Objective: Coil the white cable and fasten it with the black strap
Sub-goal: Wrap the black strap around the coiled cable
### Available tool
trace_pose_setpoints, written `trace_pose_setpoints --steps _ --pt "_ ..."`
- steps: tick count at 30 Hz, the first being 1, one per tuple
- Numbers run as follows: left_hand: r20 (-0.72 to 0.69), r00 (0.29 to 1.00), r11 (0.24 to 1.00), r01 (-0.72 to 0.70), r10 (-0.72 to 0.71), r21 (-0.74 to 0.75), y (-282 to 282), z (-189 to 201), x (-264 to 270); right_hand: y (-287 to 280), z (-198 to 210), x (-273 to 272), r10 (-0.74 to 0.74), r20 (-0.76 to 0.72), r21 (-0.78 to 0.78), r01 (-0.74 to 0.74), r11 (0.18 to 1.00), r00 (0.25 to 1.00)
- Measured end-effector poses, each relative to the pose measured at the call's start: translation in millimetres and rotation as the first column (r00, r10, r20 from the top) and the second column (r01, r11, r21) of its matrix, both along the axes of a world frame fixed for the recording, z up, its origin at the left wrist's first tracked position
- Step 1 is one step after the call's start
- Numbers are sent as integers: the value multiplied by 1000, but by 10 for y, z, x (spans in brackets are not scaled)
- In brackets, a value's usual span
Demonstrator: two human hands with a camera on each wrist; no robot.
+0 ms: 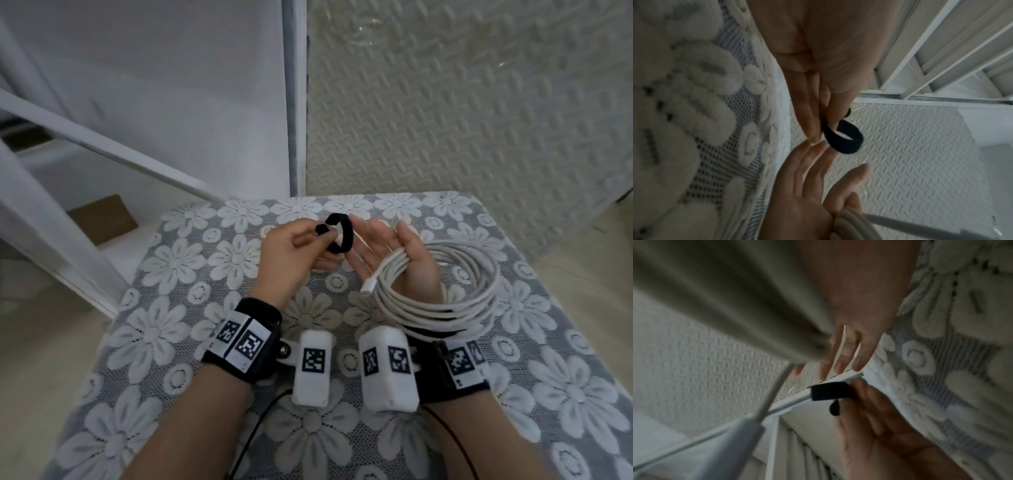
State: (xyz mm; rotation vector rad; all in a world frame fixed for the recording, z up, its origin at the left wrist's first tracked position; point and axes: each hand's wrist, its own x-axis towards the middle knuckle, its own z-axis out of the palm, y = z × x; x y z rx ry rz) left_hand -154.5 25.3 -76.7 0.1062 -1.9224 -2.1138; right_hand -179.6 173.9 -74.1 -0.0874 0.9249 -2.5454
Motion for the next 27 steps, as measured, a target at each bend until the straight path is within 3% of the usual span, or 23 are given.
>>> trace_pose_setpoints --steps 3,6,11,14,21,27 --pt "-97 995 999 34 -35 -7 32 39 23 12 -39 -26 -29 -27 83 31 996 999" --pt "-191 981 993 49 -28 105 33 73 42 40 -66 -87 -112 56 61 109 992 992" --pt "-155 972 962 202 -175 182 35 68 44 121 -102 -171 -155 -32 177 159 971 987" --pt "-139 963 963 246 -230 110 73 74 35 84 -103 -164 -156 -79 262 171 950 985" --pt "-172 984 995 31 -46 -93 14 40 -46 79 -61 -178 -78 -60 189 88 978 995" --pt "-220 968 946 45 -121 -320 -12 80 -85 53 -27 -154 -22 -81 177 36 984 996"
